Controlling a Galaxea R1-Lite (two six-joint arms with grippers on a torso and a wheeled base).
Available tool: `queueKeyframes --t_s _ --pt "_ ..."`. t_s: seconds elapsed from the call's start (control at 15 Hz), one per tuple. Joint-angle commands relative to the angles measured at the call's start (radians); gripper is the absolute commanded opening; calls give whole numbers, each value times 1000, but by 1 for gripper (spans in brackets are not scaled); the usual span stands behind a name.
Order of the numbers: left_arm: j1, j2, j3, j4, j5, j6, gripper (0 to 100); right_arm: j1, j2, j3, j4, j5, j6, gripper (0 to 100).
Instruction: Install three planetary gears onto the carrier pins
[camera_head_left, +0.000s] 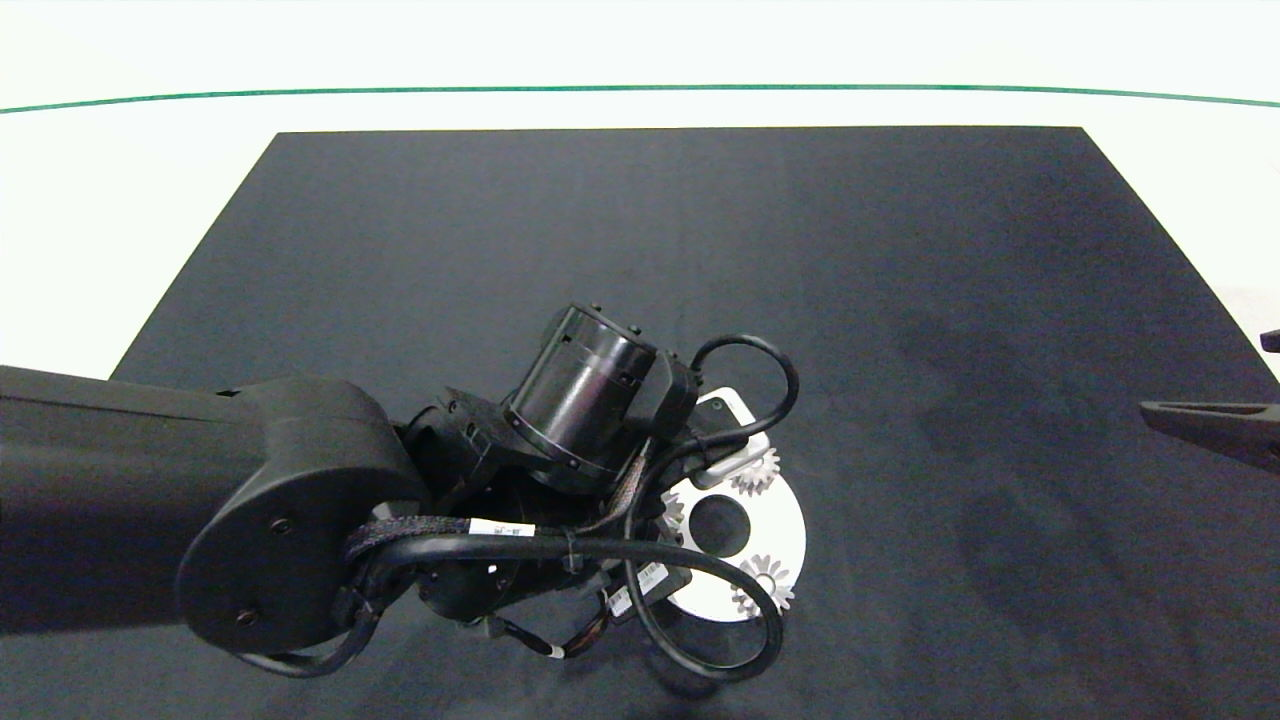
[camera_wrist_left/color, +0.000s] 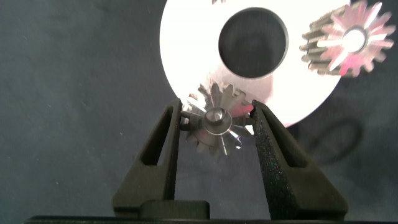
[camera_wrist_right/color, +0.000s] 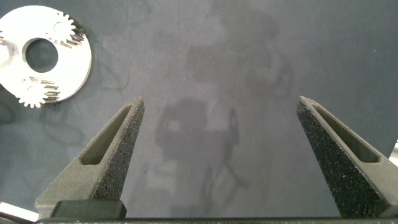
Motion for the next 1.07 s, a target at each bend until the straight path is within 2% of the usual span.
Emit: queueKeyframes --t_s 0.07,0.67,0.73,1.07 --pt "1 12 8 -4 2 1 0 0 1 -1 3 -1 -2 100" --pt "3 12 5 -12 3 -10 0 -10 1 -2 3 12 -2 100" --pt "3 12 8 -15 2 -10 100 -10 1 -2 3 12 -2 100" --pt "3 12 14 -18 2 -13 100 -10 1 -1 3 12 -2 100"
